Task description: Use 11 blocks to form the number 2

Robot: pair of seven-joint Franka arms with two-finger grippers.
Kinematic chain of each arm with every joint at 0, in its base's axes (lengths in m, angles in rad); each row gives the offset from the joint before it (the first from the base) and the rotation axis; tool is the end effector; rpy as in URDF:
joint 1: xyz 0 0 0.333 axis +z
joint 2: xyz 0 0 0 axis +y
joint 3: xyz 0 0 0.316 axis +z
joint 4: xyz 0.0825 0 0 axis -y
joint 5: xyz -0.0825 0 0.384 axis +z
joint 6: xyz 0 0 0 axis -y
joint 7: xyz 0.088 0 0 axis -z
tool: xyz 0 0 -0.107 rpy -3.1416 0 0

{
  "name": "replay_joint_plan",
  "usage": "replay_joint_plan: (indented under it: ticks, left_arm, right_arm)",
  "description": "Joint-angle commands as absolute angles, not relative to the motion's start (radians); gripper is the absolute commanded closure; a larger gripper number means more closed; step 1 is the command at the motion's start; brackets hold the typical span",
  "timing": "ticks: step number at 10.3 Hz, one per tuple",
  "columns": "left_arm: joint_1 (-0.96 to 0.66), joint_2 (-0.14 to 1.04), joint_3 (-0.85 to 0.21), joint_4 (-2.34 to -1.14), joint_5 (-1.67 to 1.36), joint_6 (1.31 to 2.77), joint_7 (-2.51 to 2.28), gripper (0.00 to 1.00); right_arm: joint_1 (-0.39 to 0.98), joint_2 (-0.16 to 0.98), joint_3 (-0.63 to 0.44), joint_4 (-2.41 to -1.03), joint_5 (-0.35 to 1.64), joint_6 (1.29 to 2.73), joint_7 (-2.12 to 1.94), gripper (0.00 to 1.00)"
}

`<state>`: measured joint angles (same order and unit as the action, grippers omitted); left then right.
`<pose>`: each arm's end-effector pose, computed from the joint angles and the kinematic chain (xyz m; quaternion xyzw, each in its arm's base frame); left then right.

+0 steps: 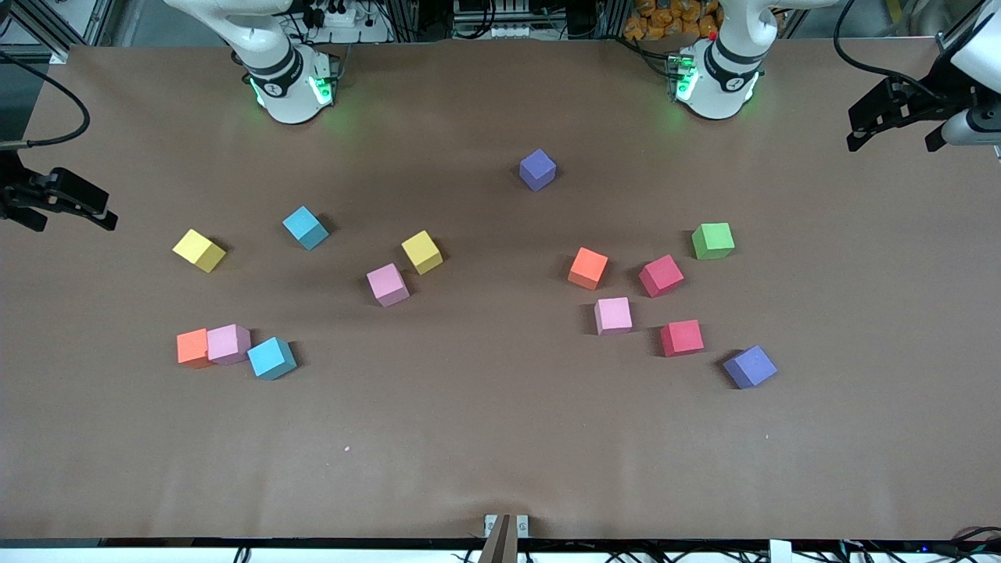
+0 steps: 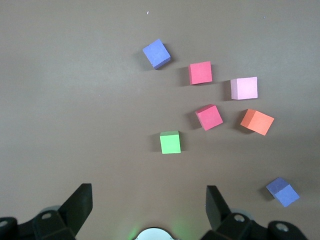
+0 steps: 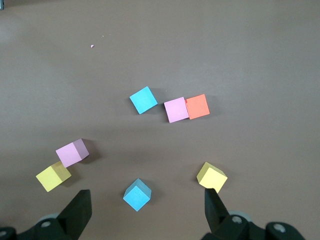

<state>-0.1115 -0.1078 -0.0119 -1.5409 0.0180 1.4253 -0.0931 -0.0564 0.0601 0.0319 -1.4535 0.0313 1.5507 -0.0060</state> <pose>0.5006 -0.0604 0.6828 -0.9999 0.0138 0.0028 0.0099 0.5718 -0.0112 0.6442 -0.9997 0.0087 -0.0188 0.0163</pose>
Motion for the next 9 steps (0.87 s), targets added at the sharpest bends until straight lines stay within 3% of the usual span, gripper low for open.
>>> replay_joint_plan:
  ticks: [1,6,9]
  left_arm:
    - [-0.117,-0.095,-0.003,-1.513,-0.003,1.399,-0.068,0.00]
    - [-0.110,-0.068,0.002,-1.512,-0.002,1.401,-0.077,0.00]
    - [-0.115,0.076,0.005,-1.517,-0.002,1.399,-0.086,0.00]
  right_arm:
    - [-0.057,0.074,0.025,-1.424,0.031,1.531,-0.009,0.00]
    - [-0.054,0.075,0.025,-1.427,0.032,1.534,-0.006,0.00]
    - [-0.051,0.089,0.025,-1.427,0.035,1.534,-0.009,0.00]
